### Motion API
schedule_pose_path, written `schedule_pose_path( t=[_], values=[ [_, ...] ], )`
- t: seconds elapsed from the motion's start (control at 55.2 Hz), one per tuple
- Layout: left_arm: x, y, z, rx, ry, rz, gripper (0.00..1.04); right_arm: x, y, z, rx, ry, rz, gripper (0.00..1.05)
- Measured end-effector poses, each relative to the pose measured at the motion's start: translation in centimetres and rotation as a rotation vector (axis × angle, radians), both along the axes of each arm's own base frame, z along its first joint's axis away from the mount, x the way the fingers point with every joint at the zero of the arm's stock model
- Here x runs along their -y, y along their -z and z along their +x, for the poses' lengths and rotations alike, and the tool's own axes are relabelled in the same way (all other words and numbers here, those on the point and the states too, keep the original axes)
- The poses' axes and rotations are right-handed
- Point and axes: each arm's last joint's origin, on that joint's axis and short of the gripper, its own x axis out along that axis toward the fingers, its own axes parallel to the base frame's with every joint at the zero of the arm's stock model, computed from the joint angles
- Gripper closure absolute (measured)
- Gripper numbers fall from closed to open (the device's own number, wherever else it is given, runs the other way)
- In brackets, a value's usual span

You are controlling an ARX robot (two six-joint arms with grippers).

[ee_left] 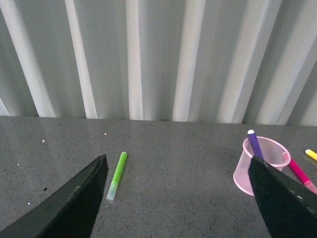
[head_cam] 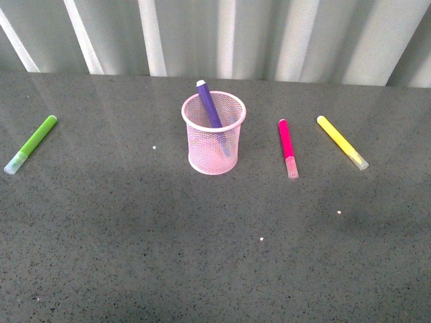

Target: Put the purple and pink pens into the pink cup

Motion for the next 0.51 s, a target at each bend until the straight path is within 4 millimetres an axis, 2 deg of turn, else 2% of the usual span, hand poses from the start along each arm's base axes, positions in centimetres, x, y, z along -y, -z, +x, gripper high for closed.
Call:
schedule_pose_path(
  t=[0.091, 0.181, 0.217, 0.272, 0.362, 0.417, 0.453, 0.507],
  values=[
    [0.0, 0.0, 0.0, 0.000, 0.000, 0.000, 0.05, 0.0, 0.0, 0.0, 0.000, 0.000, 0.000, 0.07],
    [0.0, 0.0, 0.0, 0.000, 0.000, 0.002, 0.07, 0.0, 0.0, 0.0, -0.010, -0.008, -0.004, 0.07],
    [0.0, 0.0, 0.0, 0.000, 0.000, 0.002, 0.07, 0.0, 0.0, 0.1, -0.075, -0.054, -0.015, 0.07],
    [0.0, 0.0, 0.0, 0.000, 0.000, 0.002, 0.07, 0.2, -1.3, 0.9, -0.108, -0.102, -0.021, 0.07],
    [0.0, 0.0, 0.0, 0.000, 0.000, 0.002, 0.07, 1.6, -7.6, 4.5, 0.071, -0.024, -0.041, 0.07],
    [0.0, 0.0, 0.0, 0.000, 0.000, 0.002, 0.07, 2.6, -11.2, 8.4, 0.140, 0.035, -0.019, 0.07],
    [0.0, 0.0, 0.0, 0.000, 0.000, 0.002, 0.07, 3.2, -12.4, 11.5, 0.123, 0.075, 0.008, 0.07],
    [0.0, 0.0, 0.0, 0.000, 0.000, 0.003, 0.07, 3.7, -12.8, 15.0, 0.071, 0.112, 0.027, 0.07]
  ],
)
